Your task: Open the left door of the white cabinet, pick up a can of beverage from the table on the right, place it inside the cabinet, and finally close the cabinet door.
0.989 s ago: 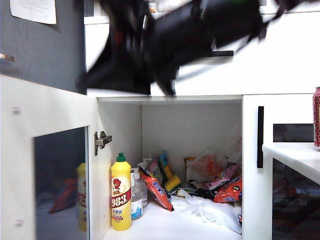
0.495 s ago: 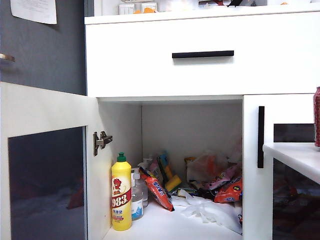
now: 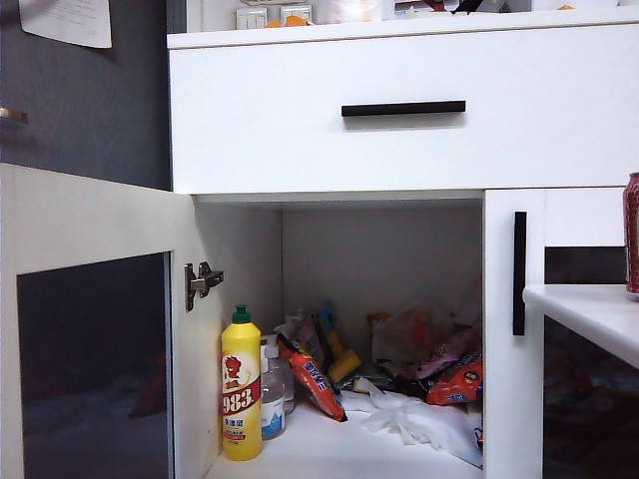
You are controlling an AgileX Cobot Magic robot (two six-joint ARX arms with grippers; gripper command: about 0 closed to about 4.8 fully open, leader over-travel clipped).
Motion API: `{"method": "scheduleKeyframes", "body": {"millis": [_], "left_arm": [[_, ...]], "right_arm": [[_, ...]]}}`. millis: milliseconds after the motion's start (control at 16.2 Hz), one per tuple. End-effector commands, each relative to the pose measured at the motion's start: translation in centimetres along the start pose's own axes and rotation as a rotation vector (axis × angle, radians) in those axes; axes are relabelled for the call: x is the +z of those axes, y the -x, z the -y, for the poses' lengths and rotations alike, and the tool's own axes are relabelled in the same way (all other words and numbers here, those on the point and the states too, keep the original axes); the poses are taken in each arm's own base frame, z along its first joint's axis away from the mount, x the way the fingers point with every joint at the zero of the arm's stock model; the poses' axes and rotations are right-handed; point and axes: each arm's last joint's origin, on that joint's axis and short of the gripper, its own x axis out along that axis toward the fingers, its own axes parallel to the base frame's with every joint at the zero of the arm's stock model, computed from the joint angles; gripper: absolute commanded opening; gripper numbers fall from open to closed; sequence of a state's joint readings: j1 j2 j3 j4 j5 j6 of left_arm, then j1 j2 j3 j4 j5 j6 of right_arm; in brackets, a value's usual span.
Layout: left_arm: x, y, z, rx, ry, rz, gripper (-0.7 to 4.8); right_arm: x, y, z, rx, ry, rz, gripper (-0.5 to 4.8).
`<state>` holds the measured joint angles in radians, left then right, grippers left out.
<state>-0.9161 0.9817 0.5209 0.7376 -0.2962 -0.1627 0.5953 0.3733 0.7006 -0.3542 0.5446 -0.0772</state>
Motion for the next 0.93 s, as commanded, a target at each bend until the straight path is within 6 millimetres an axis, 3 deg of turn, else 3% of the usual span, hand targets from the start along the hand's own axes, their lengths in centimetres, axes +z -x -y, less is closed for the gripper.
{"method": "scheduleKeyframes", "body": {"millis": [62, 247, 371, 618, 804, 927], "left_arm": [[-1.7, -1.2, 0.1, -0.002, 0.064, -0.032, -0.06], [-2.0, -1.3, 0.1, 0.006, 0.066, -0.044, -0.06], [-2.1, -1.3, 0.0, 0.009, 0.057, -0.047, -0.06], [-2.5, -1.3, 0.0, 0.018, 0.044, -0.093, -0.06], [-2.8, -1.2, -0.1, 0.025, 0.034, -0.125, -0.06], [-2.9, -1.2, -0.1, 0.027, 0.031, -0.132, -0.06]], "right_arm": [[-3.4, -1.9, -0.7, -0.051, -0.036, -0.018, 3.35], [-8.9, -4.6, -2.2, -0.086, -0.053, -0.025, 4.23], [-11.0, -5.4, -2.5, -0.13, -0.071, -0.022, 4.31], [-13.0, -7.0, -1.5, -0.246, -0.055, -0.07, 4.32], [-13.4, -8.7, -0.2, -0.195, -0.073, -0.058, 4.32], [-13.9, -10.0, 0.8, -0.181, -0.082, -0.047, 4.79]]}}
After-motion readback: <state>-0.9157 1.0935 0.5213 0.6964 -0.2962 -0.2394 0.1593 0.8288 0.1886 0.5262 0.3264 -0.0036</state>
